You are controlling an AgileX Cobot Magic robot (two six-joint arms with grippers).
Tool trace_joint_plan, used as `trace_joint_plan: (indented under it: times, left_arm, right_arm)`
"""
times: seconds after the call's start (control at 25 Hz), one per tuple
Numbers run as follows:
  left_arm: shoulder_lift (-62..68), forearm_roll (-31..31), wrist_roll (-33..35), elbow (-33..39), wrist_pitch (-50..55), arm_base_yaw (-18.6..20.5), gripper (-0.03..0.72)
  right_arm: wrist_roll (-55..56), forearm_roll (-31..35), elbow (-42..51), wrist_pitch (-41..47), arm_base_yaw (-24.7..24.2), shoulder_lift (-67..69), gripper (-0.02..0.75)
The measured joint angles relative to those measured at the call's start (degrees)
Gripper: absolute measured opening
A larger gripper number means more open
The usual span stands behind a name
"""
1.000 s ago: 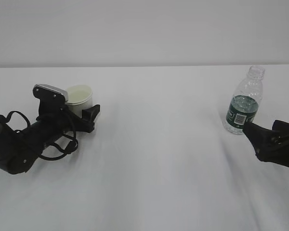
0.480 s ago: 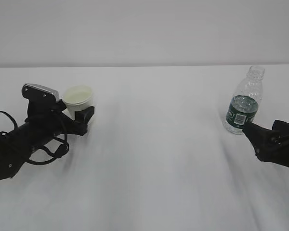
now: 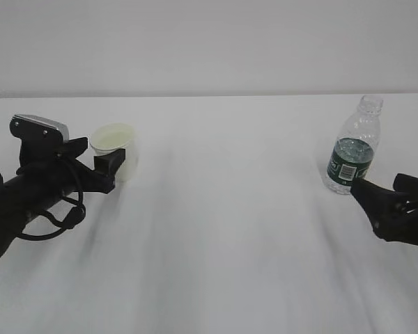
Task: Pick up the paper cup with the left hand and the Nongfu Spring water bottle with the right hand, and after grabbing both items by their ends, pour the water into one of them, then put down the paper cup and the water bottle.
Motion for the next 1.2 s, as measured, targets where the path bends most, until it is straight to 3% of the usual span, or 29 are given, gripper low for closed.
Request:
trace_joint_plan:
  times: [0.2,0.36,0.8,1.2]
  left_arm:
    - [-5.1,-2.2,0.0,3.8,0.0,0.0,0.589]
    - [-9.4,-4.0,0.0,8.2,0.0,0.0,0.588]
    - [-21.9,-18.5,0.0,17.7,0.0,-2.7,0.587]
    - [-35.7,-20.0,3.7,18.6,6.0,-2.7,0.564]
  right_arm:
    - [0.6,1.0,1.6,0.3,0.0,-8.0,0.588]
    - [1.5,1.5,1.7,6.5,0.0,-15.2,0.588]
    - [4.1,1.9,0.1,31.1,0.0,-34.4,0.588]
    - [4.4,1.9,-6.3,54.3,0.0,-51.2,0.588]
